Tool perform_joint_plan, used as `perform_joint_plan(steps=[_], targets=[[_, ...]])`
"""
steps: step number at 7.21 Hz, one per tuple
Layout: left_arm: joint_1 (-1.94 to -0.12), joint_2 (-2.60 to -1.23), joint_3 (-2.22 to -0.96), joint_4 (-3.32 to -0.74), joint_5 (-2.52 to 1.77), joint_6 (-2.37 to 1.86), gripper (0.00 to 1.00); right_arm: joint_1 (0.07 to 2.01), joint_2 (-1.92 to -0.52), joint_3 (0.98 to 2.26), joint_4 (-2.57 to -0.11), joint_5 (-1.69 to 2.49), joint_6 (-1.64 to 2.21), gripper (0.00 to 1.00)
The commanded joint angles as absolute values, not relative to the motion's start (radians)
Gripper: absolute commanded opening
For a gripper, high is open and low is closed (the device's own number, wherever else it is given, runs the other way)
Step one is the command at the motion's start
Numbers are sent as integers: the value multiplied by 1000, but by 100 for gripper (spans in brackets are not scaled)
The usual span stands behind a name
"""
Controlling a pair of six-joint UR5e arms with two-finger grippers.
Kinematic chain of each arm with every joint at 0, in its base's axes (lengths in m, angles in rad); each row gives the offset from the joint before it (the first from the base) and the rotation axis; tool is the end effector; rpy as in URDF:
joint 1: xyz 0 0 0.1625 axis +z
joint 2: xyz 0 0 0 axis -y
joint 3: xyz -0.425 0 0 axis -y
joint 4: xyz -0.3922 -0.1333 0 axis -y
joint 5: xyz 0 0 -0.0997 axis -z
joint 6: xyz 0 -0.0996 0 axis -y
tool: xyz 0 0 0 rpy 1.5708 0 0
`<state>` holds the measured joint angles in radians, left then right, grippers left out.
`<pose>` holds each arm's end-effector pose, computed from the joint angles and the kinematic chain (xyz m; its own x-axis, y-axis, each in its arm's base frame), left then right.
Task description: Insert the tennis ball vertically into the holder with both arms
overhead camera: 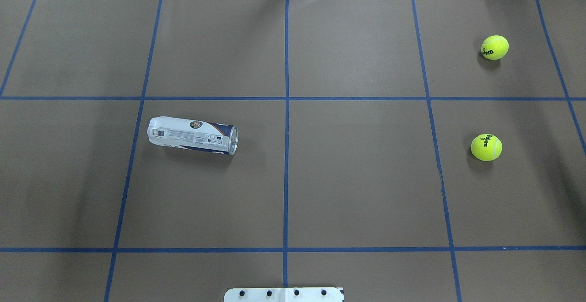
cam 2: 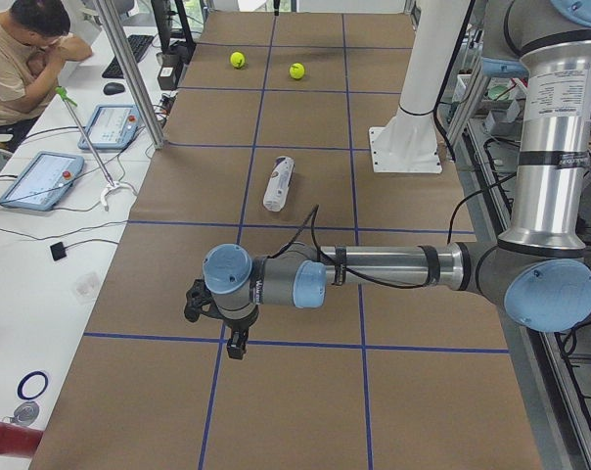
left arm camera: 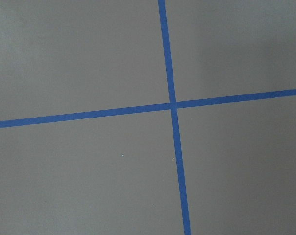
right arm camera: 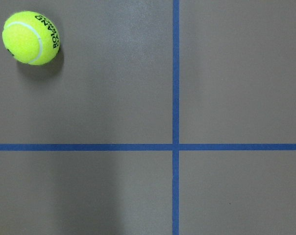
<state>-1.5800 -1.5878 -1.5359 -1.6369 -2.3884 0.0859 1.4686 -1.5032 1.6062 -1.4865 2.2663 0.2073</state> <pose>-0.0653 -0.5017 0.6577 0.6825 0.1144 -0.7218 -0.0495 0.9926 0.1105 0.0149 -0.5353 0.6028 0.7561 0.0084 0.6544 -0.0566 0.9970 0.0526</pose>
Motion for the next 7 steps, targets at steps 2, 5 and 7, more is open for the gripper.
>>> perform_joint_plan(steps=[2,5,7], targets=[[-1580,-1589,-1542,-1640,-2388,87,100,1468,-1503,1606,-1486,2266,207,100],[-1580,-1621,-1549,-1640,-2385,81,100,1468,-1503,1609,-1486,2267,207,100],[-1577,-1677,-1537,-1631,-2388,74,100,1468,-1503,1609,-1486,2267,207,100]])
